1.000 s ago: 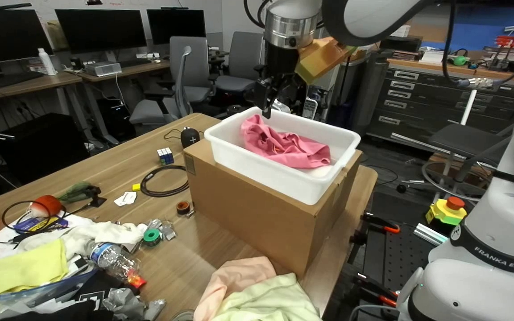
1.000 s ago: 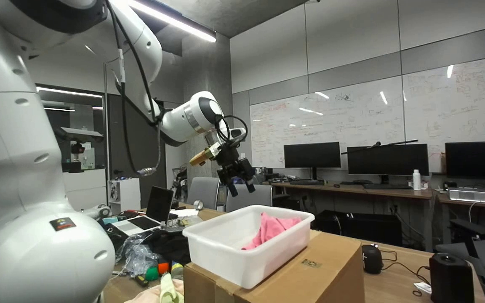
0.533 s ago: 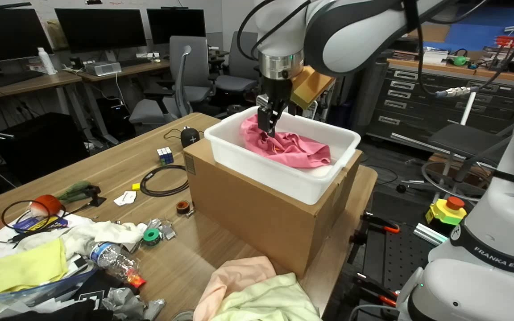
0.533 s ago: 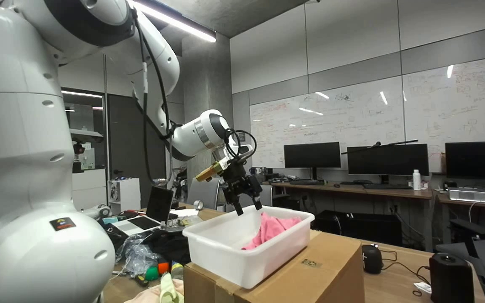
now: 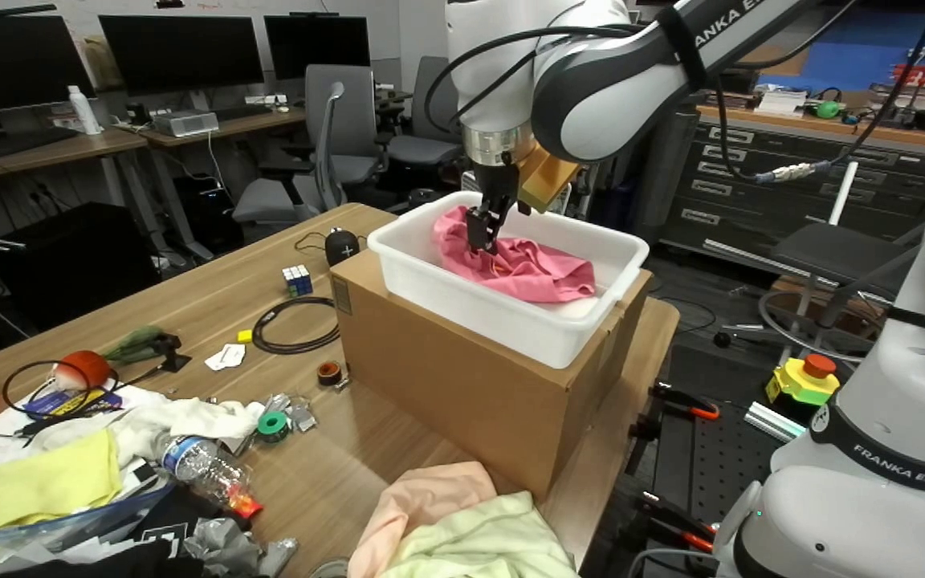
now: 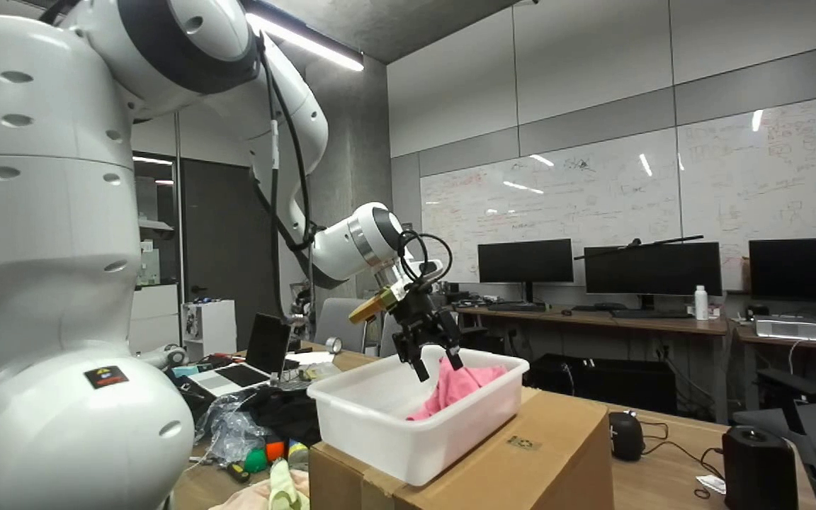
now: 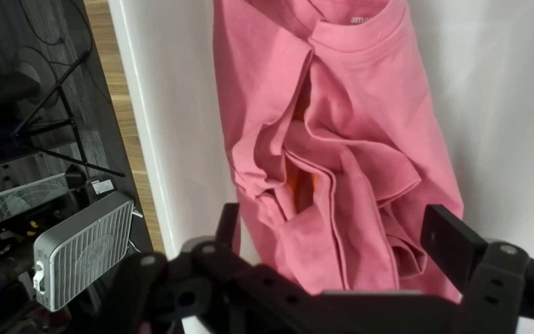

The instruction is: Remove the towels and t-shirts from the white storage bin

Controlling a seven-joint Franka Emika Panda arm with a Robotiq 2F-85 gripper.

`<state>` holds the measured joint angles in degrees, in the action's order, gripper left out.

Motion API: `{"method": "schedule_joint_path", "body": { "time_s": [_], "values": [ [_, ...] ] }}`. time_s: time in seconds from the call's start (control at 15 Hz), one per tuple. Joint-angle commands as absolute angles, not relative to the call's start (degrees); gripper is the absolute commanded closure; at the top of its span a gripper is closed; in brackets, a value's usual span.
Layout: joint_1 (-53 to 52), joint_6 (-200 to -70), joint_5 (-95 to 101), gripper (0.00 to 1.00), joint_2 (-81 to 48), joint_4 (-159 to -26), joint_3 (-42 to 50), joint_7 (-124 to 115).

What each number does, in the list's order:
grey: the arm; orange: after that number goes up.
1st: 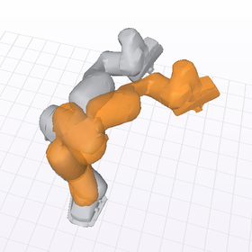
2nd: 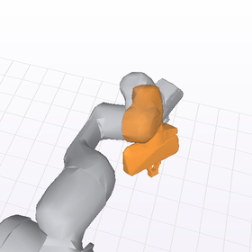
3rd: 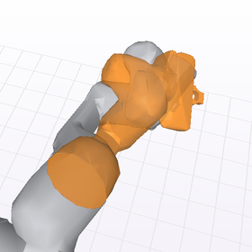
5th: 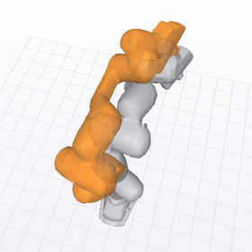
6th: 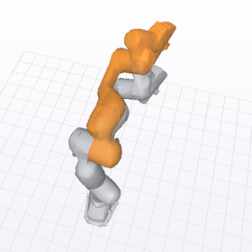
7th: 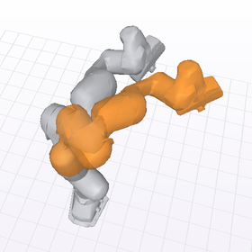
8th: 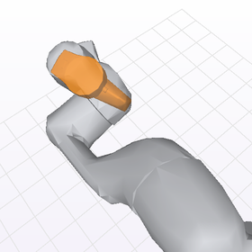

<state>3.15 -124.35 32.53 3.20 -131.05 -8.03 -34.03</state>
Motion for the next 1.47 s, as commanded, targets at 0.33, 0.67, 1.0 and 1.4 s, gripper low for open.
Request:
{"method": "schedule_joint_path", "body": {
  "time_s": [0.33,0.67,1.0,1.4],
  "values": [
    [1.4,-135.0,33.4,0.0,-0.2,-130.0,-4.0,-34.2],
    [1.2,-140.2,35.7,0.0,-1.5,-130.2,-3.2,-34.7],
    [1.0,-141.6,38.2,0.0,-3.9,-129.7,-2.2,-34.7],
    [0.6,-143.4,38.6,0.0,-6.0,-129.5,-0.6,-34.5]
  ]
}}
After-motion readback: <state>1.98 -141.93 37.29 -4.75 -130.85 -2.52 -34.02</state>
